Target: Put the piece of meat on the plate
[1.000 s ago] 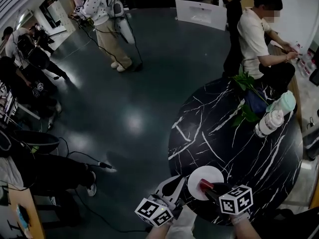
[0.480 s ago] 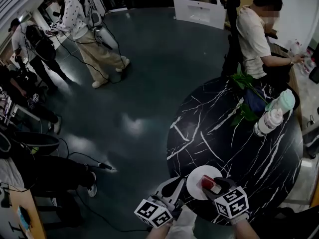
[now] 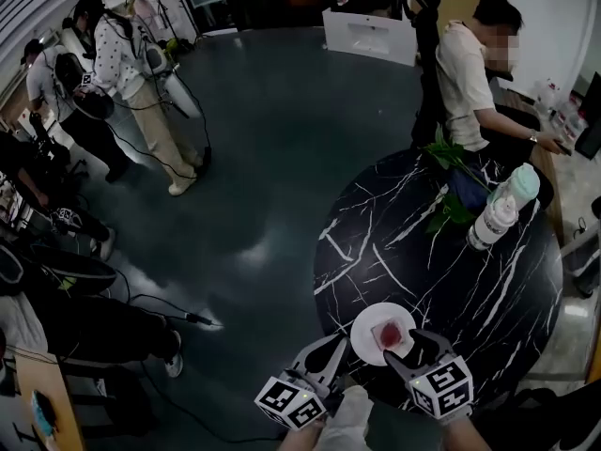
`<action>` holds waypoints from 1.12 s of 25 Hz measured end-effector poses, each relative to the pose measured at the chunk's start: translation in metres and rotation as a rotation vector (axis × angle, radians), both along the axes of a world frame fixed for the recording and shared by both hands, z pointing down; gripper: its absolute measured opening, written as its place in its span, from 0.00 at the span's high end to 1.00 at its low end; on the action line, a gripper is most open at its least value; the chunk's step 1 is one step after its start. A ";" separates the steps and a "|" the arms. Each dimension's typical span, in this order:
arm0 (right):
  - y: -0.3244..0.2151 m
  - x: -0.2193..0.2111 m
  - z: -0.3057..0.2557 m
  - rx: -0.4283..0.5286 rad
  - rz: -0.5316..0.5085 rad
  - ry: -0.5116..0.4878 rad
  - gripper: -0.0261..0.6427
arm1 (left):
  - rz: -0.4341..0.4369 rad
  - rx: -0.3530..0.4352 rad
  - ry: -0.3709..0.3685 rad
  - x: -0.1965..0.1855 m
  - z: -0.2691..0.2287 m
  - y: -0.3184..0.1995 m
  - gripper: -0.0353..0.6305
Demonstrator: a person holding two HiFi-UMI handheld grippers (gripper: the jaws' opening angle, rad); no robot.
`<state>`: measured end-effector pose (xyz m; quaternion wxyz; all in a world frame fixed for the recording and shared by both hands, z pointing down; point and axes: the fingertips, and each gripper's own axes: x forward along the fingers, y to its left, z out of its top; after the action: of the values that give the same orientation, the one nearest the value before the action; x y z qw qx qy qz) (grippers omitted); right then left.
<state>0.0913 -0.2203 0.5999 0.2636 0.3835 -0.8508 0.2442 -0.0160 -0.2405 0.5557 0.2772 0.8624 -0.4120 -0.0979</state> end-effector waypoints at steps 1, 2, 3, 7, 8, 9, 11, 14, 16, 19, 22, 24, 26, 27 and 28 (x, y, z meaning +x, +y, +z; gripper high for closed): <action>0.005 0.000 -0.005 0.003 0.005 -0.020 0.57 | 0.003 0.007 0.002 0.001 -0.003 0.004 0.93; 0.011 0.000 -0.010 0.004 0.011 -0.045 0.57 | 0.004 0.012 0.004 0.002 -0.007 0.009 0.93; 0.018 -0.001 -0.015 0.003 0.018 -0.072 0.57 | 0.006 0.015 0.005 0.003 -0.010 0.015 0.93; 0.043 0.001 -0.034 0.020 0.029 -0.113 0.62 | 0.025 0.036 0.013 0.006 -0.020 0.040 0.93; 0.049 0.002 -0.038 0.032 0.029 -0.105 0.70 | 0.024 0.039 0.016 0.006 -0.024 0.046 0.93; 0.056 0.004 -0.042 0.046 0.031 -0.096 0.76 | 0.025 0.041 0.015 0.006 -0.027 0.053 0.93; 0.068 0.004 -0.053 0.081 0.037 -0.083 0.86 | 0.038 0.052 -0.010 0.008 -0.033 0.069 0.93; 0.081 0.001 -0.075 0.147 0.050 -0.113 0.93 | 0.056 0.075 -0.005 0.012 -0.048 0.087 0.93; 0.088 -0.001 -0.091 0.187 0.056 -0.152 0.94 | 0.058 0.090 0.013 0.013 -0.058 0.096 0.93; 0.096 -0.005 -0.113 0.242 0.057 -0.197 0.94 | 0.070 0.122 0.008 0.016 -0.071 0.107 0.93; 0.105 -0.005 -0.133 0.279 0.070 -0.242 0.94 | 0.073 0.146 0.003 0.019 -0.085 0.117 0.93; 0.109 -0.004 -0.143 0.300 0.085 -0.272 0.94 | 0.073 0.163 -0.002 0.021 -0.092 0.121 0.93; 0.112 -0.002 -0.153 0.327 0.095 -0.291 0.94 | 0.074 0.180 -0.008 0.022 -0.101 0.123 0.93; 0.113 -0.001 -0.158 0.339 0.098 -0.300 0.94 | 0.076 0.187 -0.009 0.024 -0.104 0.125 0.93; 0.115 0.001 -0.163 0.349 0.102 -0.311 0.94 | 0.079 0.194 -0.010 0.025 -0.108 0.127 0.93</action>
<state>0.0918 -0.1053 0.4369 0.0465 0.4233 -0.8901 0.1627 0.0089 -0.1136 0.4476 0.1940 0.9012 -0.3679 -0.1221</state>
